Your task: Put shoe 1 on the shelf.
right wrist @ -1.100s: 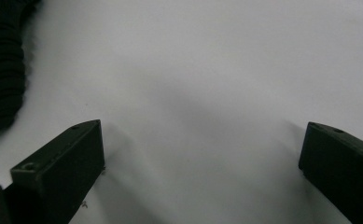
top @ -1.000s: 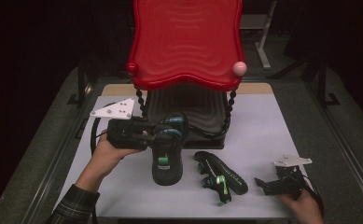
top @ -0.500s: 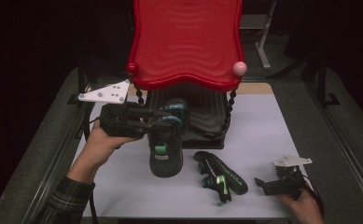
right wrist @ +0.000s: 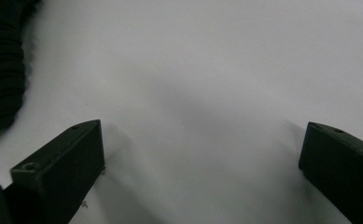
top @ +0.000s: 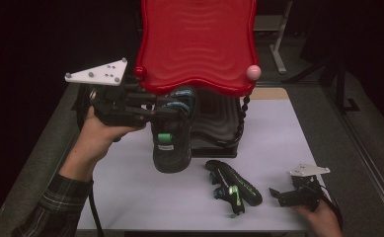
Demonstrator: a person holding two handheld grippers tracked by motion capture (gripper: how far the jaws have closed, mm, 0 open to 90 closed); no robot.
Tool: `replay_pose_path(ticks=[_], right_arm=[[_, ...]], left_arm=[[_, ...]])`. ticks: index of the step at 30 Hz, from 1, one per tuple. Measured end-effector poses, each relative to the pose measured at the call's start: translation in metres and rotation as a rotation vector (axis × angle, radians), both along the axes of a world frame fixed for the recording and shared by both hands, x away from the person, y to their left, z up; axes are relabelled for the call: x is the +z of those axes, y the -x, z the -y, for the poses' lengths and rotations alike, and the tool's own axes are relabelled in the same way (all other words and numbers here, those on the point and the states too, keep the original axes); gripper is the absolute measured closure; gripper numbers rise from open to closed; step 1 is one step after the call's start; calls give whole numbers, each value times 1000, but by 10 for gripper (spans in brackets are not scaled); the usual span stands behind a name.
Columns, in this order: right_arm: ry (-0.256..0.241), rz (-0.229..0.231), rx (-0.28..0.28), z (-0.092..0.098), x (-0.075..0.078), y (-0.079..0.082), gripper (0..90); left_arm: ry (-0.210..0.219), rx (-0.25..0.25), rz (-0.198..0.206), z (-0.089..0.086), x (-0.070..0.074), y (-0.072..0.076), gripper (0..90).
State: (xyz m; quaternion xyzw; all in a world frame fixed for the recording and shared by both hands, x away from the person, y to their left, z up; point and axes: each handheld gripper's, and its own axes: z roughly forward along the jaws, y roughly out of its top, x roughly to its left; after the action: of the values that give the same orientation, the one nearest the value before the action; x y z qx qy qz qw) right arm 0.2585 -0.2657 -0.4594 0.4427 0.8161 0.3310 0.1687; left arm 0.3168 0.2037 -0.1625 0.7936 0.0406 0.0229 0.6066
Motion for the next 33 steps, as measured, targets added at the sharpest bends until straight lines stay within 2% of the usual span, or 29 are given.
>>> replay_pose_path(ticks=[3, 8, 12, 15, 16, 23, 28, 33], right_arm=[[0, 0, 1, 0, 0, 0, 0], [0, 0, 0, 0, 0, 0, 0], [1, 0, 1, 0, 0, 0, 0], [0, 0, 1, 0, 0, 0, 0], [0, -1, 1, 0, 0, 0, 0], [0, 0, 1, 0, 0, 0, 0], [-2, -1, 0, 0, 0, 0, 0], [-1, -1, 0, 0, 0, 0, 0]], left_arm=[[-3, -2, 3, 1, 6, -1, 693], [2, -1, 30, 3, 20, -3, 693], [-11, 7, 49, 4, 35, -9, 693], [-18, 13, 58, 4, 41, -13, 693], [-16, 20, 64, 5, 47, -18, 694], [-19, 36, 91, 5, 62, -32, 693], [-26, 46, 111, 8, 78, -49, 693], [-26, 48, 118, 11, 85, -63, 693]])
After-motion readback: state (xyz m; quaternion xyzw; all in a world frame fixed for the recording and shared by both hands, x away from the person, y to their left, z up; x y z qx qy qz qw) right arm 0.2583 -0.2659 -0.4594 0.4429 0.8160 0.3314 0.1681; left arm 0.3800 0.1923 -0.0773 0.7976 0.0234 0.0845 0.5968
